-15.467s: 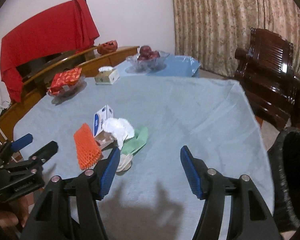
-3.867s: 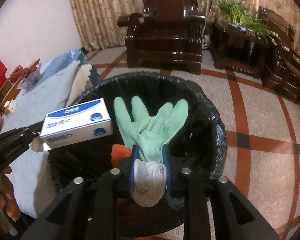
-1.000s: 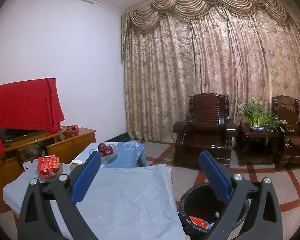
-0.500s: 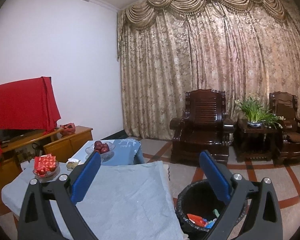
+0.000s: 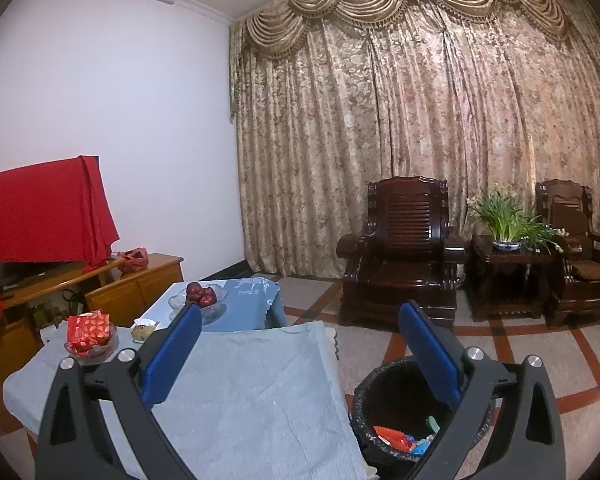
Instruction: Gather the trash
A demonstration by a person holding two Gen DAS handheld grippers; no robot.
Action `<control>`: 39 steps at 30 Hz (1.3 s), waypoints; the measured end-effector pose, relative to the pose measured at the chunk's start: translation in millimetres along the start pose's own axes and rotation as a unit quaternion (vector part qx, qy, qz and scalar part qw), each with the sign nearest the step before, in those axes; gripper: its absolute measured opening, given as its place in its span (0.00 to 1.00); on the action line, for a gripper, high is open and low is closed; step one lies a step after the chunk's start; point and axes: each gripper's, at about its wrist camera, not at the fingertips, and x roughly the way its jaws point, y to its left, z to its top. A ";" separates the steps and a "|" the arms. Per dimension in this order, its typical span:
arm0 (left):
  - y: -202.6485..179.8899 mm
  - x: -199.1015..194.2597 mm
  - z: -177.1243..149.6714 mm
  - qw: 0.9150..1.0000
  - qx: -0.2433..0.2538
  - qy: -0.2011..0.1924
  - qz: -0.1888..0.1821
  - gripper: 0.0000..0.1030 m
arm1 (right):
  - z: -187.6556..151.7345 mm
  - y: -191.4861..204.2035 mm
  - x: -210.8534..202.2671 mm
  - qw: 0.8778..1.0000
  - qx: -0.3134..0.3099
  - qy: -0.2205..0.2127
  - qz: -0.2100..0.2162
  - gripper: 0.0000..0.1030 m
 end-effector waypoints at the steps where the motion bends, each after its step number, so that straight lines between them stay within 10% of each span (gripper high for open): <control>1: -0.1 -0.8 0.4 1.000 0.000 0.000 0.001 0.95 | -0.1 0.0 -0.2 1.000 -0.001 0.000 0.000 0.94; 39: 3.1 1.6 -0.1 1.000 -0.002 0.002 -0.001 0.95 | 0.6 -0.6 1.7 1.000 -0.001 0.003 0.000 0.94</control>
